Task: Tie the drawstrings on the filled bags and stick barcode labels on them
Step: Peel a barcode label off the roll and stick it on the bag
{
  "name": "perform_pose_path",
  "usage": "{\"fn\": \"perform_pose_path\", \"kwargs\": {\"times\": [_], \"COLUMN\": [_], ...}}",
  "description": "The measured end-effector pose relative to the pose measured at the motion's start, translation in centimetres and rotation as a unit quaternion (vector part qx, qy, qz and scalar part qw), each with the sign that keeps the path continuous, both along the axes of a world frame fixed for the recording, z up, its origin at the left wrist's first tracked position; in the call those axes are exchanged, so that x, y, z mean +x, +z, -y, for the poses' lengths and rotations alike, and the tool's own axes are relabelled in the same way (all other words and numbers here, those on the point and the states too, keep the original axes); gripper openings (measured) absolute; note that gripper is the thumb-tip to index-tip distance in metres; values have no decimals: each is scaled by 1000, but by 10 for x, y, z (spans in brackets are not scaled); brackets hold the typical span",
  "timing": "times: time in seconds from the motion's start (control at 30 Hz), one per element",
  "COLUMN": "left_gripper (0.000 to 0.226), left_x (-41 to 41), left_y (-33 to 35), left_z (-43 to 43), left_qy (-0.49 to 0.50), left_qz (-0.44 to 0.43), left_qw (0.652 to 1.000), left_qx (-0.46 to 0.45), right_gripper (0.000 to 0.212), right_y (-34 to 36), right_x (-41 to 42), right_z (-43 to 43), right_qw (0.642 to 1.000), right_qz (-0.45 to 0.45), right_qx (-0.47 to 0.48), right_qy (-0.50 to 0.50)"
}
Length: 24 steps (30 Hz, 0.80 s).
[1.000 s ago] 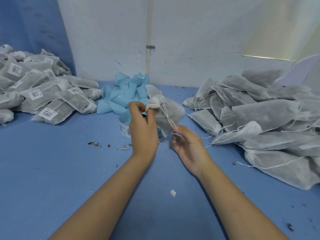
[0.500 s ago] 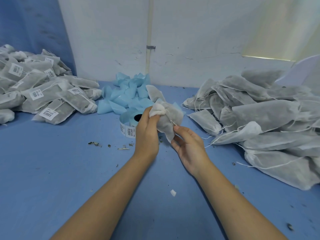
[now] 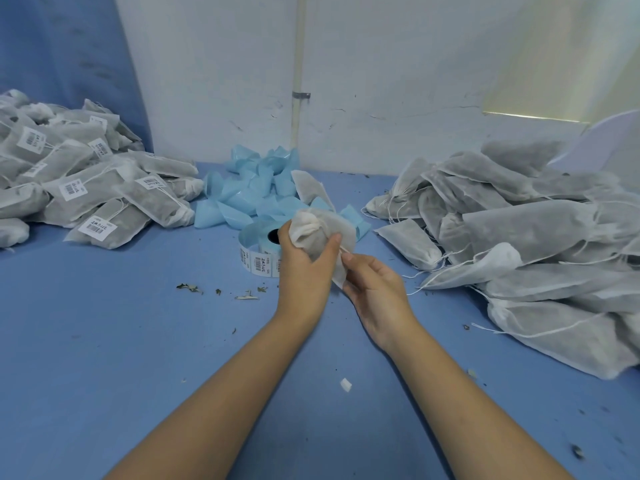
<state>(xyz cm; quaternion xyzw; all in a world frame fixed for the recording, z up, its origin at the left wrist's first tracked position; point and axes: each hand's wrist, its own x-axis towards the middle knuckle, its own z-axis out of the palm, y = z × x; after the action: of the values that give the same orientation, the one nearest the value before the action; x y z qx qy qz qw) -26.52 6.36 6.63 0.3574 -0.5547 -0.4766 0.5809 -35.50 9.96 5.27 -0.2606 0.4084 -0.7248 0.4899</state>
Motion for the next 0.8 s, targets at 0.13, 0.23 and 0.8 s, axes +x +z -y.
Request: {"fn": "perform_pose_path", "kwargs": {"times": [0.13,0.23,0.8], "left_gripper": [49,31,35], "left_x": [3,9,61], "left_y": [6,12,-7], "left_z": [6,10,17], "left_qy": [5,-3,-51], "left_qz": [-51,-54,82], "left_qw": [998,997,994], "left_qx": [39,56,-58], "right_gripper": [8,11,32], "right_y": [0,-2,-11], "right_x": [3,5,11], "right_z": [0,1,3], "right_qw": [999,993,674], "right_qz": [-31,-107,-736], "right_qx": [-4,2,36], "right_qy": [-9,-50,-51]}}
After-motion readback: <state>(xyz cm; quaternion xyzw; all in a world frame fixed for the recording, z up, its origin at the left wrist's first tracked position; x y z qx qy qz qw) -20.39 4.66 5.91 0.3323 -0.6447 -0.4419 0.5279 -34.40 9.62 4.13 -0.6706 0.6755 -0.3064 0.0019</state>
